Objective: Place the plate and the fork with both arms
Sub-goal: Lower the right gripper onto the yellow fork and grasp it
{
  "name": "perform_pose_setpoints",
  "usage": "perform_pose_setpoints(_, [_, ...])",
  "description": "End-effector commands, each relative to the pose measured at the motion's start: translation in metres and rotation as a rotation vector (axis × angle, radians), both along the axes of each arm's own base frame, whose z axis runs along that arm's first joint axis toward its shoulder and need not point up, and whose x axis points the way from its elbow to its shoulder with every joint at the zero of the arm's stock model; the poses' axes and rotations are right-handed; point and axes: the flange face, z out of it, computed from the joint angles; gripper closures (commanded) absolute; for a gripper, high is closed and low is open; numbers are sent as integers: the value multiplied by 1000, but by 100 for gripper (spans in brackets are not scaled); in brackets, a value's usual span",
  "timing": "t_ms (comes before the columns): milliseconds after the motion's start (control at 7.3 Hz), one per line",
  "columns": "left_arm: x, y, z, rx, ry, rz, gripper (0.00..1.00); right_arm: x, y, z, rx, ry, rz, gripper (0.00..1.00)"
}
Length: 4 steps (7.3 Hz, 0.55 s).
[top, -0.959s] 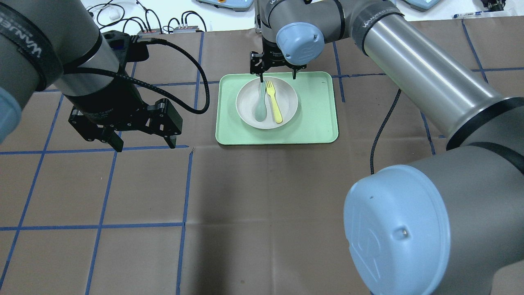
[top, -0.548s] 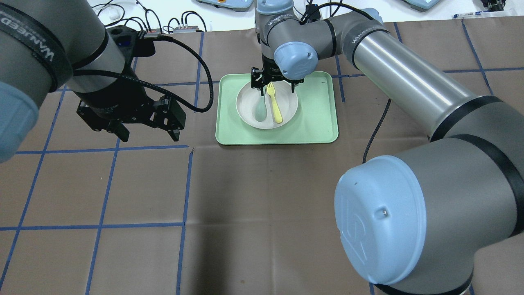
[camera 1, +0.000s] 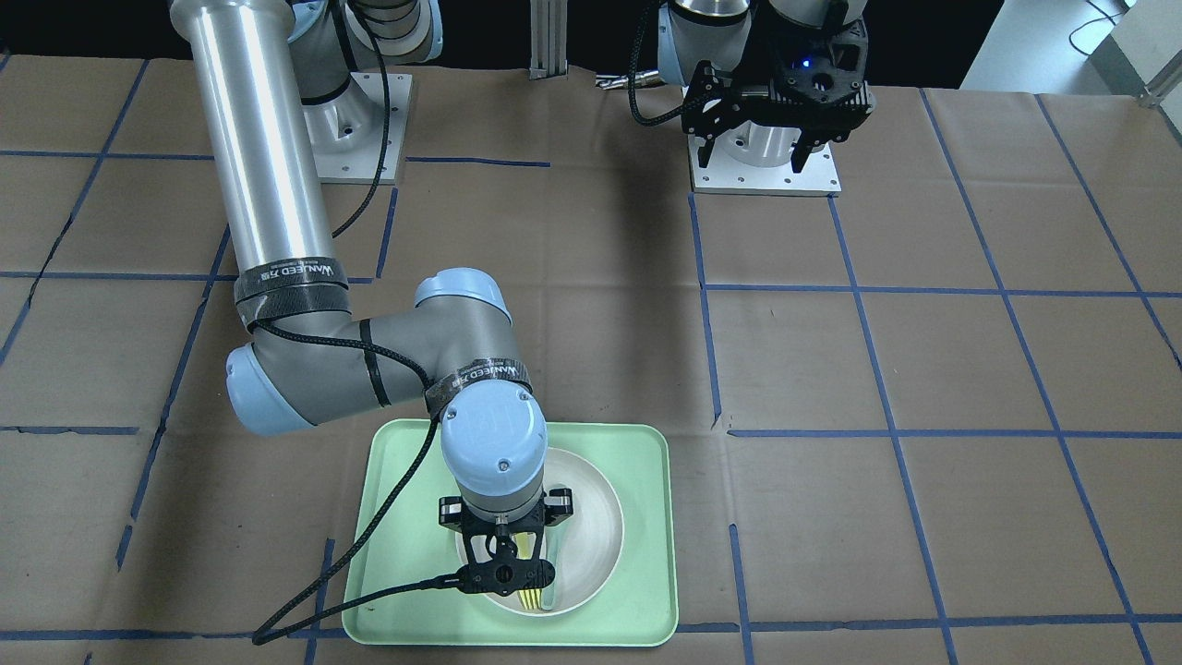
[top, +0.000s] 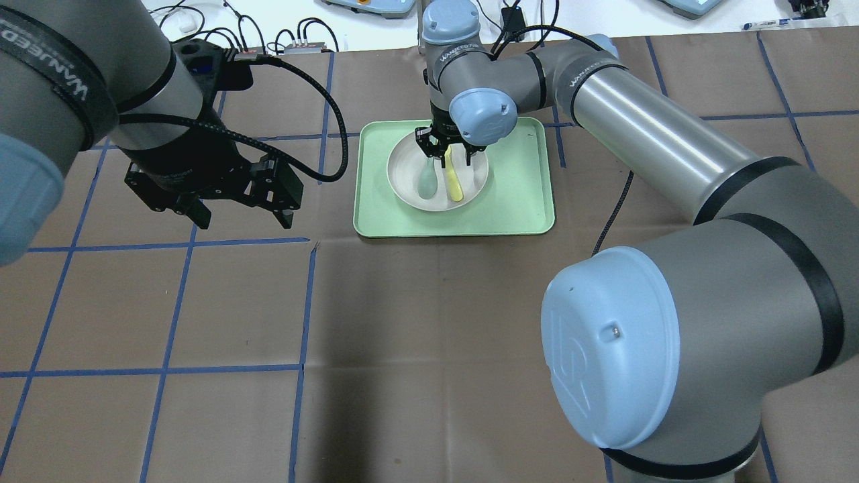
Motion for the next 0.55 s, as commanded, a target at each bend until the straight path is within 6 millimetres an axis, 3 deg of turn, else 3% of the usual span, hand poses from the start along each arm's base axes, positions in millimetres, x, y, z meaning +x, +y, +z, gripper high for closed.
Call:
perform_pose_setpoints(0, [0,0,0,0,2,2,0,0,0,-10,14,3,0,48])
perform_pose_setpoints(411, [0,0,2,-3,5,0,0,2,1,-20,29,2,2,47])
